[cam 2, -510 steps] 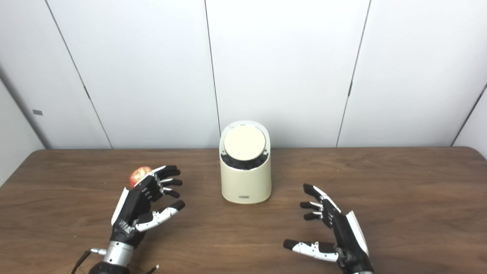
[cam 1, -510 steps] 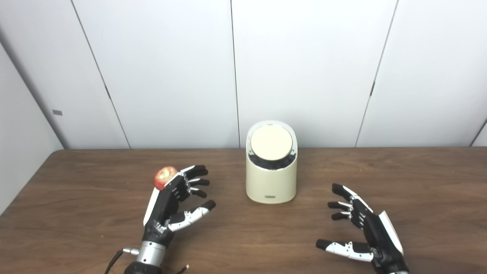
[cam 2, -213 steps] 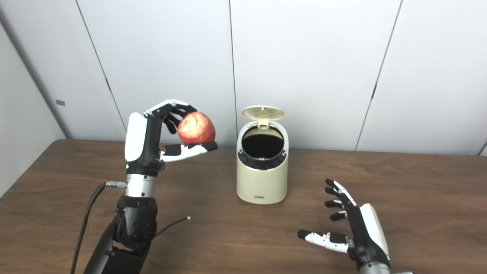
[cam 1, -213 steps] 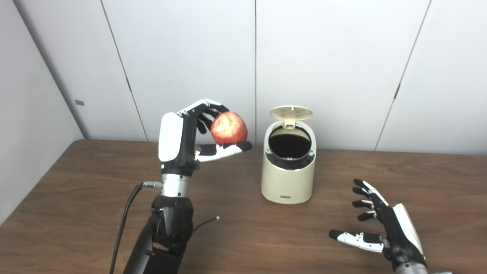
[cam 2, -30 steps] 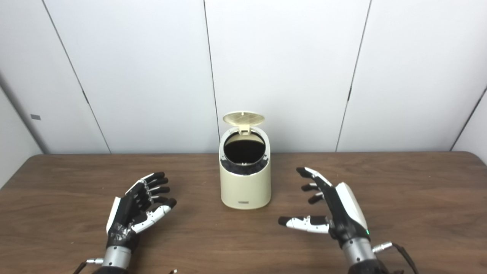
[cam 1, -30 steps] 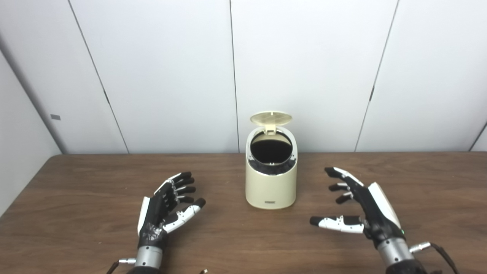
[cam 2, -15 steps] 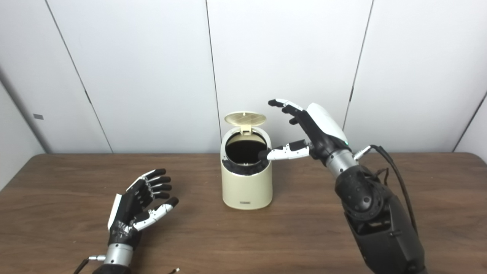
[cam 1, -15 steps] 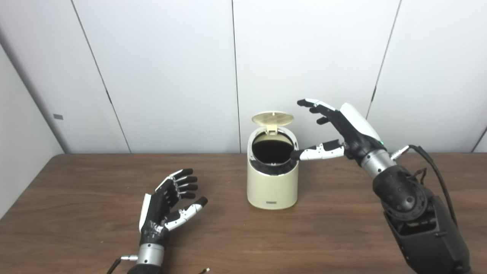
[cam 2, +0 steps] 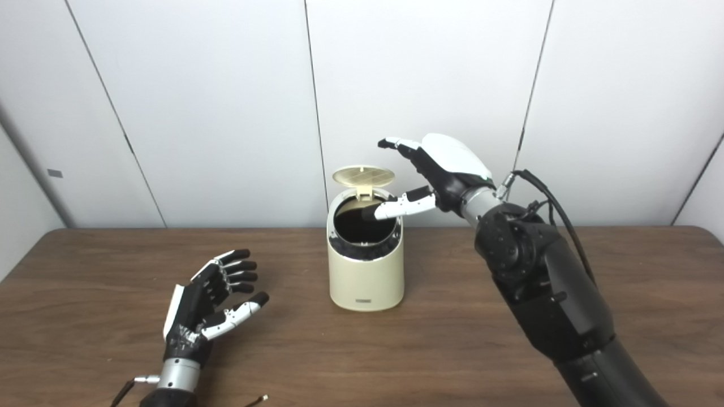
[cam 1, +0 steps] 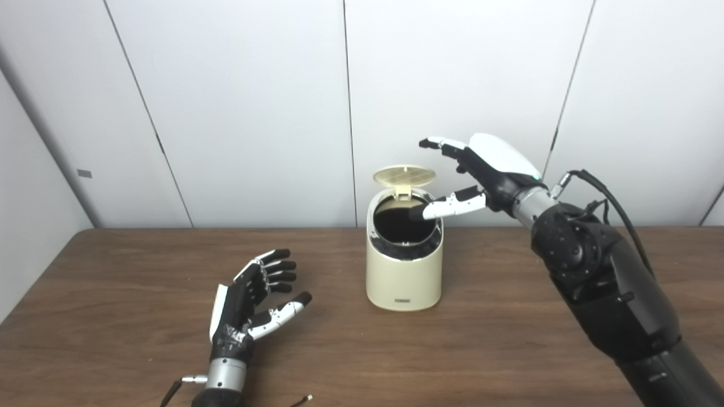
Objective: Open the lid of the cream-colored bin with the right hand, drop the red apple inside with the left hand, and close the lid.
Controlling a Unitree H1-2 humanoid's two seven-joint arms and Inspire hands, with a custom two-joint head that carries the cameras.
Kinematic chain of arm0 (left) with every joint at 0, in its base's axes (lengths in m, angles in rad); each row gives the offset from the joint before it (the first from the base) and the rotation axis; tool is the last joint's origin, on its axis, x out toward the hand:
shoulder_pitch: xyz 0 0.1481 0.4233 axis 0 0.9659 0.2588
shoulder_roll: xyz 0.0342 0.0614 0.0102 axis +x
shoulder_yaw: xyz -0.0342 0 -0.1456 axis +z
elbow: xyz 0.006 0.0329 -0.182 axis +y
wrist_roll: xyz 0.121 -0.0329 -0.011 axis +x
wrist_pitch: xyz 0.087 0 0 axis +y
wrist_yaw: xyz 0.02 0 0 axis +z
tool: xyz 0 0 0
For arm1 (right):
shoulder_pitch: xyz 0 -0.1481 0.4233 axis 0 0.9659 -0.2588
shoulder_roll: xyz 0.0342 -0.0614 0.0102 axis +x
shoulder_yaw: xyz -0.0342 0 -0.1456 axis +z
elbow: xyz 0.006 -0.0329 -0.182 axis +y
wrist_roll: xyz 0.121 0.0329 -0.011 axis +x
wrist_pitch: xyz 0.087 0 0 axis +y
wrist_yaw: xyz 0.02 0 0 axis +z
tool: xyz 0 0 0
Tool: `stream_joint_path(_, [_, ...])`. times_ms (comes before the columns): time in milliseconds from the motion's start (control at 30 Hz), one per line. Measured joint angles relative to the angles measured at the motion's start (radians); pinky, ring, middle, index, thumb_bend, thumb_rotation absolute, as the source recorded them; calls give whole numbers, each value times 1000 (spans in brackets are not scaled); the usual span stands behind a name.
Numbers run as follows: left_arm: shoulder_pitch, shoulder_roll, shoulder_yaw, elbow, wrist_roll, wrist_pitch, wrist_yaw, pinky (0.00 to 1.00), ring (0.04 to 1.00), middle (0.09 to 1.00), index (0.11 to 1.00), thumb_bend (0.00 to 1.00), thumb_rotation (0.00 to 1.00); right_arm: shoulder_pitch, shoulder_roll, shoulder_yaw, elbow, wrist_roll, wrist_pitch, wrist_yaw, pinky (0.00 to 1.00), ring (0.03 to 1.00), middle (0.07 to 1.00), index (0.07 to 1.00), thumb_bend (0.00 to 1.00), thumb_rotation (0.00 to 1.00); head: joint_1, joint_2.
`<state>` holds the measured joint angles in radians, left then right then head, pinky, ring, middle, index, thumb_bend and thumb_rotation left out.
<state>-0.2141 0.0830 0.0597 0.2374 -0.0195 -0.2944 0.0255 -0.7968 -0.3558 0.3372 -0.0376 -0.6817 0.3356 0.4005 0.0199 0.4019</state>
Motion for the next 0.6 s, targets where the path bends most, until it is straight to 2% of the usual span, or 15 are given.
stream_joint_path(200, [0,0,1,0,-1,0,-2,598,654,690,751,662,0,-2,-15,10,11,-4,-97,2,848,926,828,824,815,616,2,6])
stream_joint_path(433, [0,0,0,0,1,1,-2,573,642,687,750,670,0,8,-27,10,-5,-16,-193,-5,832,927,795,778,806,592,3,9])
stream_joint_path(600, [1,0,0,0,4,2,-1,583,642,685,751,667,0,24,-41,-4,-37,-12,-229,-6,876,931,784,768,807,580,5,15])
